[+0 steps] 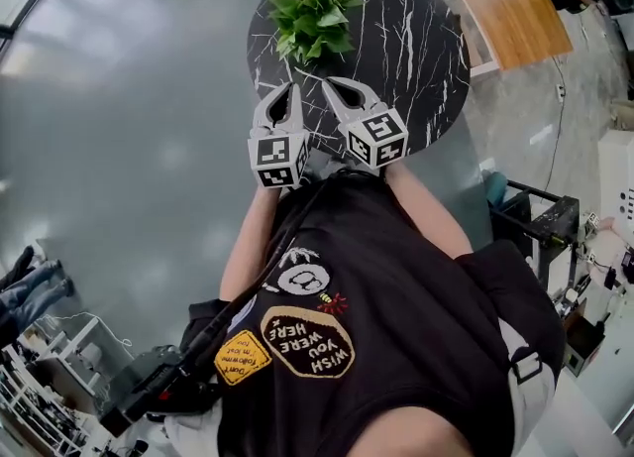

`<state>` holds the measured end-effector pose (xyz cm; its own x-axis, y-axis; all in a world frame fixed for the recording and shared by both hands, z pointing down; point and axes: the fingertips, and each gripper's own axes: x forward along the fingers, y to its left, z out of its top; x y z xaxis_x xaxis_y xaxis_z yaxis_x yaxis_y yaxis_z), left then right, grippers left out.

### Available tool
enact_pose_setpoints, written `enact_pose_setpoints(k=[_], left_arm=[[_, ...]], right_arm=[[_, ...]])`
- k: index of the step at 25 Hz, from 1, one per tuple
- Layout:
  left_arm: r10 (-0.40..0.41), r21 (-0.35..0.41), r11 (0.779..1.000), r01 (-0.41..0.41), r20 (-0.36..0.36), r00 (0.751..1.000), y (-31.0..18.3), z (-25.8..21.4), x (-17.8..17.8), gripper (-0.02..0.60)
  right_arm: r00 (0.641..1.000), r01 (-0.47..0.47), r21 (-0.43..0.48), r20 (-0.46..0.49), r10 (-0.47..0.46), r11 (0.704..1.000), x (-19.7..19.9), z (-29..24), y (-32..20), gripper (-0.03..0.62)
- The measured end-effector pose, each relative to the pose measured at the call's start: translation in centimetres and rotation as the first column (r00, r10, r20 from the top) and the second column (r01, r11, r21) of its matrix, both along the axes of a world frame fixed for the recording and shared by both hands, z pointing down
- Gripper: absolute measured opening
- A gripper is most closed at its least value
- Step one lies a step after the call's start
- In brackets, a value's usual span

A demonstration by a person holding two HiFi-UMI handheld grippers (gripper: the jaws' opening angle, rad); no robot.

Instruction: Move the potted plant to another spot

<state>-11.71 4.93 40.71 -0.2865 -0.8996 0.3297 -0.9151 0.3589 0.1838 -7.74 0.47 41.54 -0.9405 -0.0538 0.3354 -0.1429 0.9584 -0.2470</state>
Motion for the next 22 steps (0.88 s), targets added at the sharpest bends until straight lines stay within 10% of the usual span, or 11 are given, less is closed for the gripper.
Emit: enact_pose_setpoints(k=[22], left_arm=[[-0.073, -0.077, 0.995, 0.066, -0.096, 0.993, -1.2, 12.2, -5.2, 0.005]], right_arm=[[0.994, -0.022, 0.05, -0.104, 0.027, 0.999, -6.5, 17.5, -5.3, 0.062]])
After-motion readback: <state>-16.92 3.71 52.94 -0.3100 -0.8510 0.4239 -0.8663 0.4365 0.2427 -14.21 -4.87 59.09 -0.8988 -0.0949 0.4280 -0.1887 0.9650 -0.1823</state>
